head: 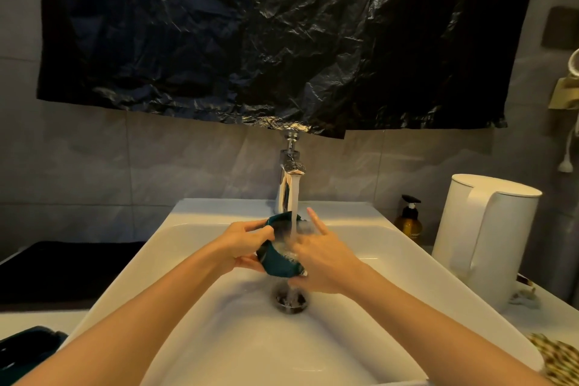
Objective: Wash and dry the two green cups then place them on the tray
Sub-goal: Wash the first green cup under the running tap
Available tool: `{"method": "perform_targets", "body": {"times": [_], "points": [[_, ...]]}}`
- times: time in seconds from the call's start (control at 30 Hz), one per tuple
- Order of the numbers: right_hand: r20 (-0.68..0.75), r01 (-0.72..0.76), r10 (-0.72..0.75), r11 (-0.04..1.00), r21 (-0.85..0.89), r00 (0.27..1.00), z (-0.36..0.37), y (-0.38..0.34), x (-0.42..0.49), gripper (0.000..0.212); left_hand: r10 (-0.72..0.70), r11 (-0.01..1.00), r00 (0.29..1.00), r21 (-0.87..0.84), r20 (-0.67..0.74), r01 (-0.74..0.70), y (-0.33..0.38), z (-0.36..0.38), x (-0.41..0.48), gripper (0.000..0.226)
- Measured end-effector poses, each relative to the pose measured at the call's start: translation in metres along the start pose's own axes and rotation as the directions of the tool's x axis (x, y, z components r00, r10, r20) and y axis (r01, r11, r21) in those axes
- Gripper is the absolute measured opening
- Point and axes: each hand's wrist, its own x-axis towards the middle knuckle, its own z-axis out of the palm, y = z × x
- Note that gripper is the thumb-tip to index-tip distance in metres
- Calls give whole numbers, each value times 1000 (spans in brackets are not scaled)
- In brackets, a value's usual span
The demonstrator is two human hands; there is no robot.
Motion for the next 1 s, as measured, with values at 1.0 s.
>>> {"method": "perform_targets", "body": {"times": [1.0], "points": [[54,121,-112,967,-225,992,-12,6,-3,25,33,997,998,66,-44,-30,-3,-6,9,35]]}}
